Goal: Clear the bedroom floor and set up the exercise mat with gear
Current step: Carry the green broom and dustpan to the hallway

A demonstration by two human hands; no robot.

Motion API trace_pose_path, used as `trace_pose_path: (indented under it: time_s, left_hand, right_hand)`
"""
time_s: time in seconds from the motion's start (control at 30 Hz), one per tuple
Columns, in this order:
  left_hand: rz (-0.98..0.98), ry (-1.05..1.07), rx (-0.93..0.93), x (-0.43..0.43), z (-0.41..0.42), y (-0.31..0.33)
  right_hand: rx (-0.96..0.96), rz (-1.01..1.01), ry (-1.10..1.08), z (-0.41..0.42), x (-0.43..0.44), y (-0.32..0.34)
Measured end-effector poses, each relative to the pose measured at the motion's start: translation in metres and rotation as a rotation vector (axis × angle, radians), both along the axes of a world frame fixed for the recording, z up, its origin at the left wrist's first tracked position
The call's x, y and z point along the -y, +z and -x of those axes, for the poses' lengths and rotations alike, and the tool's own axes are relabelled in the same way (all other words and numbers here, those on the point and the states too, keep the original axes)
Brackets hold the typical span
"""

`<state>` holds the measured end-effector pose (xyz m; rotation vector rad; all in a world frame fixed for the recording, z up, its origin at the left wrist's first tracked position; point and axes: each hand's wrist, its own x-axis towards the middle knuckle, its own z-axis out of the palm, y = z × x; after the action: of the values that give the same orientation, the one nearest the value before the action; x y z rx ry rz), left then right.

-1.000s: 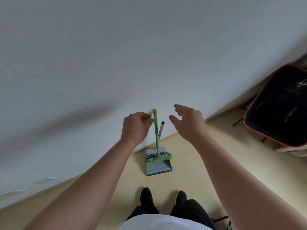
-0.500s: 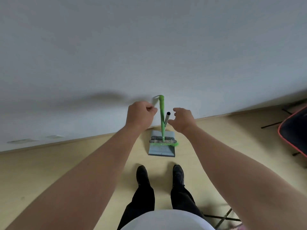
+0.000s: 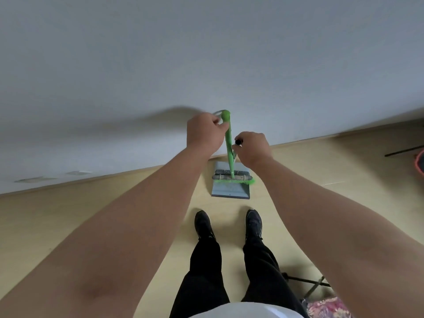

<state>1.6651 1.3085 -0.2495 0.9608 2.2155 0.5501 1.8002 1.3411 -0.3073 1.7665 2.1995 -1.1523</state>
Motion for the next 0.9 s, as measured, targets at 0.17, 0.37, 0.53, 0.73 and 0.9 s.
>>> trace_pose_path:
  time_s: [0.17, 0.37, 0.53, 0.73, 0.9]
  left_hand:
    - [0.047, -0.009, -0.027, -0.008, -0.003, -0.017]
    - [0.102, 0.039, -0.073, -0.014, -0.002, -0.023]
    - [0.031, 0.019, -0.063, 0.003, -0.008, -0.017]
    - [-0.169, 0.15, -0.004, 0.06, -0.003, 0.027]
    - [-0.345, 0.353, 0.002, 0.11, 0.011, 0.083]
  right_hand:
    - [-0.016, 0.02, 0.01, -0.006, 0.015, 0.0]
    - [-0.026, 0.0, 0.073, -0.013, 0.034, 0.008]
    - [-0.079, -0.038, 0.042, -0.023, 0.047, 0.02]
    - [-0.21, -0.104, 0.073, -0.019, 0.067, 0.068]
    - [-0.394, -0.228, 0.175, -0.002, 0.092, 0.124]
